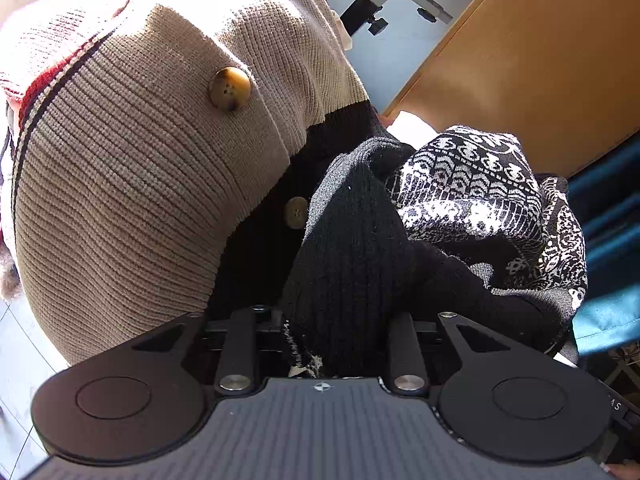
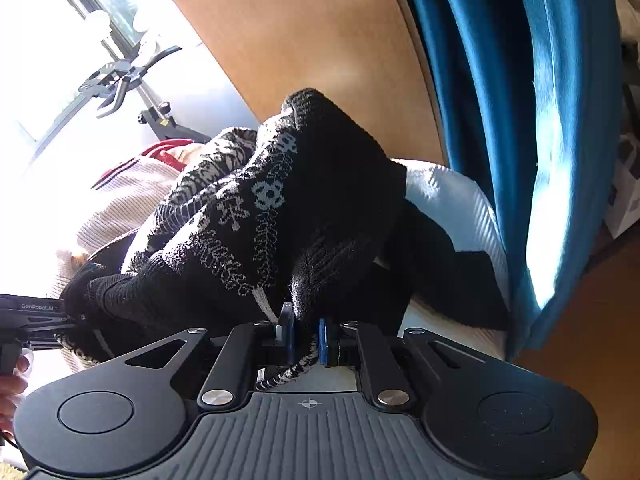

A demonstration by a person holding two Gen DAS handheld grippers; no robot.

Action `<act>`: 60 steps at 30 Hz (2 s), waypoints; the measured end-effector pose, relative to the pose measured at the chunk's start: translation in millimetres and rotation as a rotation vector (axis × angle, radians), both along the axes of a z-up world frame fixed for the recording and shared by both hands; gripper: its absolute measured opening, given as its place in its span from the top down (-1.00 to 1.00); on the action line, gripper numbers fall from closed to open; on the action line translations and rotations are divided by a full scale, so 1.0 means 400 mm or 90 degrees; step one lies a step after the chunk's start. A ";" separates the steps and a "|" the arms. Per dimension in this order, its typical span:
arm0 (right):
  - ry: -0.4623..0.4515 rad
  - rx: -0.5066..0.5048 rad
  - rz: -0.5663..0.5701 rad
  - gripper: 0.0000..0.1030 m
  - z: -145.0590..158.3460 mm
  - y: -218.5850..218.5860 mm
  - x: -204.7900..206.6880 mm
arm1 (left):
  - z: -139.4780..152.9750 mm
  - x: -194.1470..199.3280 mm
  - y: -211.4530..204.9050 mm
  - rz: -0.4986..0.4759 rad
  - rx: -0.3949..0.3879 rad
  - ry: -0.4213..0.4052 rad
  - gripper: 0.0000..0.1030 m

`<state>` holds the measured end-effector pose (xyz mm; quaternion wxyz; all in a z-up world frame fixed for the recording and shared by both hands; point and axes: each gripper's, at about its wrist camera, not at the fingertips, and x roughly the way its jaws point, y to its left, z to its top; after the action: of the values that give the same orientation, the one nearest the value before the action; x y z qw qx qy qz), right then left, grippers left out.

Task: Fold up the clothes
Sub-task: 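Close the left gripper on the sweater while the right gripper grasps its other edge, then lift the black patterned sweater with both grippers and turn toward the table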

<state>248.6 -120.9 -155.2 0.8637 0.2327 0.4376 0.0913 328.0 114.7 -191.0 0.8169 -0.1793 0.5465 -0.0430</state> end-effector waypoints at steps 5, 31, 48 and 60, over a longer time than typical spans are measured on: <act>0.035 0.051 -0.031 0.30 -0.063 0.012 0.051 | -0.008 0.010 -0.011 -0.004 0.009 0.011 0.48; -0.349 0.046 0.059 0.82 0.508 0.038 0.045 | 0.524 -0.021 -0.178 -0.039 0.100 -0.318 0.64; -0.345 0.053 0.055 0.82 0.521 -0.007 -0.028 | 0.602 -0.077 -0.278 -0.055 0.151 -0.398 0.66; -0.387 0.073 0.025 0.82 0.550 -0.096 -0.099 | 0.675 -0.156 -0.376 -0.110 0.180 -0.499 0.68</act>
<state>209.1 -159.2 64.6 0.9386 0.2343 0.1576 0.1980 265.7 -35.7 79.0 0.9728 0.0106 0.2082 -0.1007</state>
